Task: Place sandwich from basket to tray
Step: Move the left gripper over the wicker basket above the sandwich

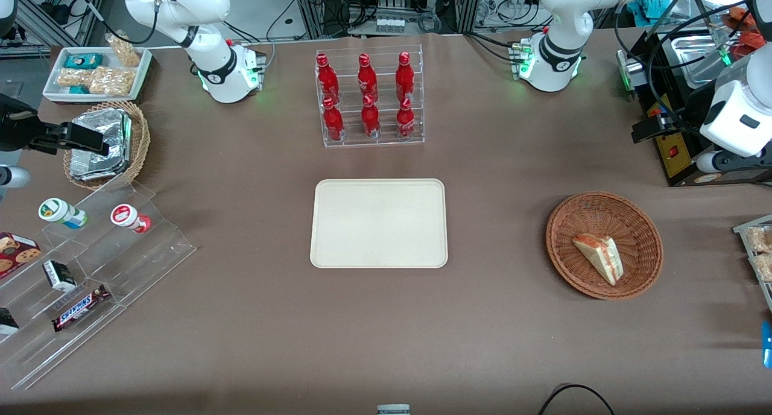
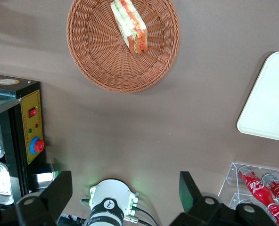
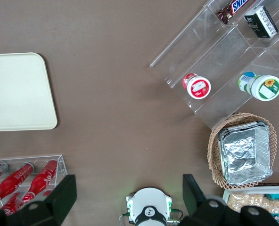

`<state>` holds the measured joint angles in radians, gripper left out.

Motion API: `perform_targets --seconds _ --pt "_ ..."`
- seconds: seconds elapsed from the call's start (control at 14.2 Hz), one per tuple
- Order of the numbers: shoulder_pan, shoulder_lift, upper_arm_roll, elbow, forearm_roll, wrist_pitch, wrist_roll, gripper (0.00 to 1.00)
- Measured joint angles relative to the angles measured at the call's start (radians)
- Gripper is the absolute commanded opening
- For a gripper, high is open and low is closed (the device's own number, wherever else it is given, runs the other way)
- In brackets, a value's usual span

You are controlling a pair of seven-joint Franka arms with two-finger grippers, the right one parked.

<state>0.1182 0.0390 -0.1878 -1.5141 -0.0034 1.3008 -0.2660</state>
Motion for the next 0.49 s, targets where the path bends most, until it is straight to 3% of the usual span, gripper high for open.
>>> perform_targets --seconds 0.49 --pt "0.0 0.003 0.003 0.001 0.0 -0.009 0.0 1.0"
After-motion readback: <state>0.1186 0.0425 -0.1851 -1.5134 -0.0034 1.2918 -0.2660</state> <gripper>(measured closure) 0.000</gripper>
